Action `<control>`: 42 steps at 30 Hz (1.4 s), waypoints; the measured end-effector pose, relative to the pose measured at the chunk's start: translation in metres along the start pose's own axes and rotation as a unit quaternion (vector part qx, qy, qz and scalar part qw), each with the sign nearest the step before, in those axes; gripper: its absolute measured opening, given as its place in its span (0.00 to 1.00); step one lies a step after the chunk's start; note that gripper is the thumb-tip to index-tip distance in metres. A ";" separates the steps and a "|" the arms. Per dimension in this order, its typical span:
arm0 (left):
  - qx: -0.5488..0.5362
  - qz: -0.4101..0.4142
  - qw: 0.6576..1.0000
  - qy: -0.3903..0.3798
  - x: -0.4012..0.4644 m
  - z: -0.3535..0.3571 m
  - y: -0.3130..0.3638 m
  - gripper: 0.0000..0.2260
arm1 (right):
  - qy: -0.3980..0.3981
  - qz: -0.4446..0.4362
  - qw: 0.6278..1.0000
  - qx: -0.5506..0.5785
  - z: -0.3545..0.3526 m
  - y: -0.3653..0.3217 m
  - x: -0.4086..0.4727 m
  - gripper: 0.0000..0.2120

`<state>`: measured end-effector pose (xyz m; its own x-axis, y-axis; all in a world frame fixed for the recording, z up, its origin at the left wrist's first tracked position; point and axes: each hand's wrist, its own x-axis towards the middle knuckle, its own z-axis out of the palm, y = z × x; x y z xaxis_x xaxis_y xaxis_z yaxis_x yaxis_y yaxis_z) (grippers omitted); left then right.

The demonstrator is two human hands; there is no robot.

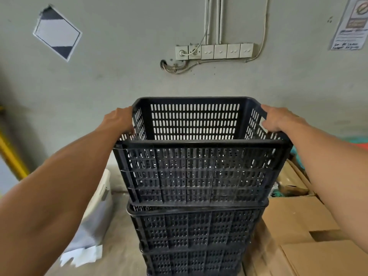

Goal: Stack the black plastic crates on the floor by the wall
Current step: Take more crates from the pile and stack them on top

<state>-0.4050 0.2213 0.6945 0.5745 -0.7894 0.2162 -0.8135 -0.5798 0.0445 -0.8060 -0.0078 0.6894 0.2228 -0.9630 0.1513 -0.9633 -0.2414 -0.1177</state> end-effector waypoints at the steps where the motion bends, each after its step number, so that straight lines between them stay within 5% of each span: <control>1: -0.002 -0.004 1.000 -0.004 -0.001 0.000 0.002 0.28 | -0.005 -0.003 1.000 0.000 0.000 0.001 0.003 0.37; 18: 0.009 -0.053 0.999 -0.002 -0.023 0.000 0.009 0.26 | -0.079 -0.037 0.996 -0.005 -0.005 0.003 0.021 0.40; 24: 0.018 -0.057 0.998 -0.009 -0.020 0.003 0.009 0.35 | -0.065 -0.039 0.997 -0.017 0.002 0.001 0.016 0.39; 42: 0.018 -0.084 0.996 -0.013 -0.014 0.006 0.003 0.35 | -0.062 -0.036 0.997 0.037 -0.004 -0.001 0.003 0.40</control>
<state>-0.4149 0.2292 0.6853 0.7042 -0.6858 0.1837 -0.7027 -0.7102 0.0421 -0.8053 -0.0097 0.6939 0.3124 -0.9491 0.0398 -0.9313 -0.3143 -0.1842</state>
